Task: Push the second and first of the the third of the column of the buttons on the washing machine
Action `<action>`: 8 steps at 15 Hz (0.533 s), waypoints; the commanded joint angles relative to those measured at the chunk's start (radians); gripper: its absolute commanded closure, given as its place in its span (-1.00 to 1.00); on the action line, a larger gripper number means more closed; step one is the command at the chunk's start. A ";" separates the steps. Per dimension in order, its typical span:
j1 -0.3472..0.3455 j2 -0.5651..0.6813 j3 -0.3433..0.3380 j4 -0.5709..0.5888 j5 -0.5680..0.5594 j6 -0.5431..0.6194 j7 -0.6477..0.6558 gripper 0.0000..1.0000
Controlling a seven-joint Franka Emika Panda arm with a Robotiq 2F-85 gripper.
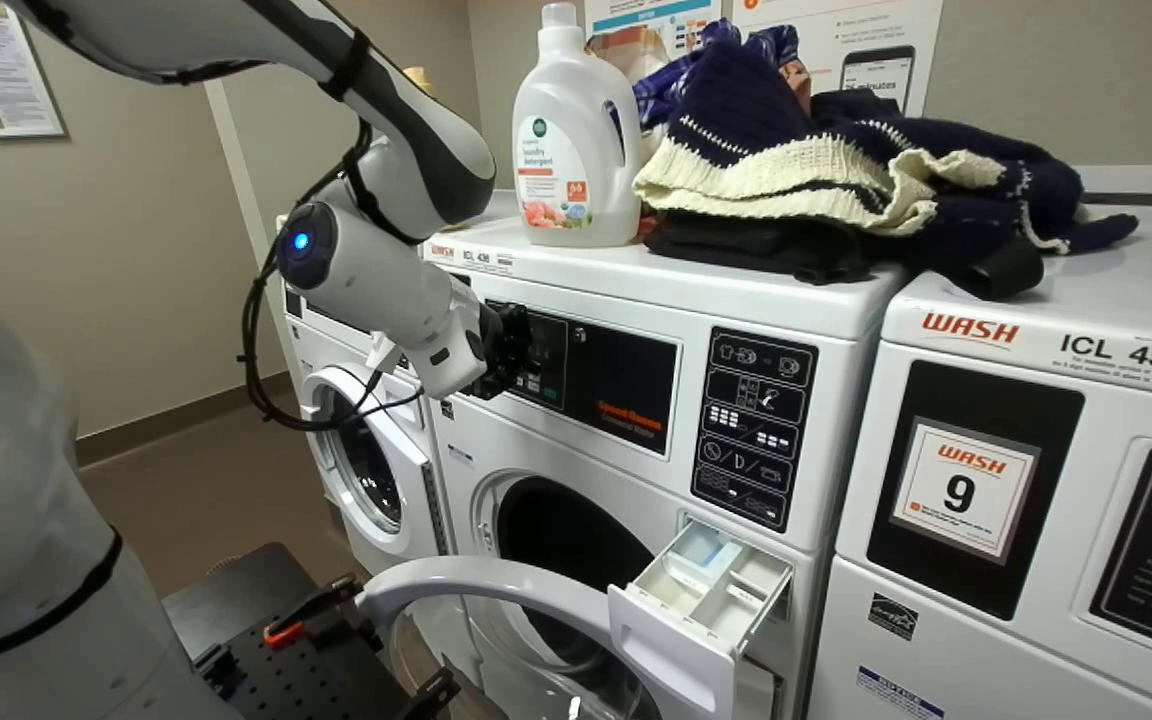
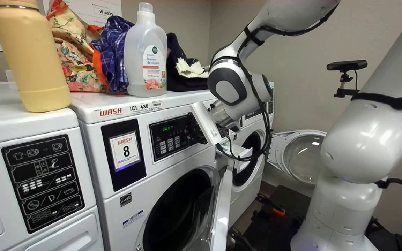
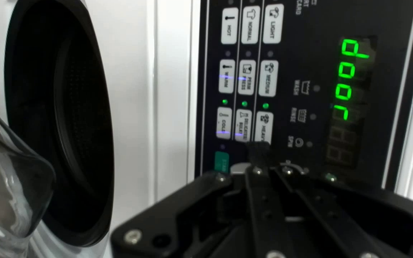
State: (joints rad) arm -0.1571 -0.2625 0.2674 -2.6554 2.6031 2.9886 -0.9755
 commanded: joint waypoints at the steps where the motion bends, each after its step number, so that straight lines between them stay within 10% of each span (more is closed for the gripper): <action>1: 0.027 -0.092 -0.018 -0.056 -0.019 0.025 0.033 0.97; 8: 0.084 -0.165 -0.065 -0.107 -0.067 0.038 0.047 0.97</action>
State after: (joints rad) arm -0.1115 -0.3630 0.2276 -2.7303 2.5640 2.9986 -0.9707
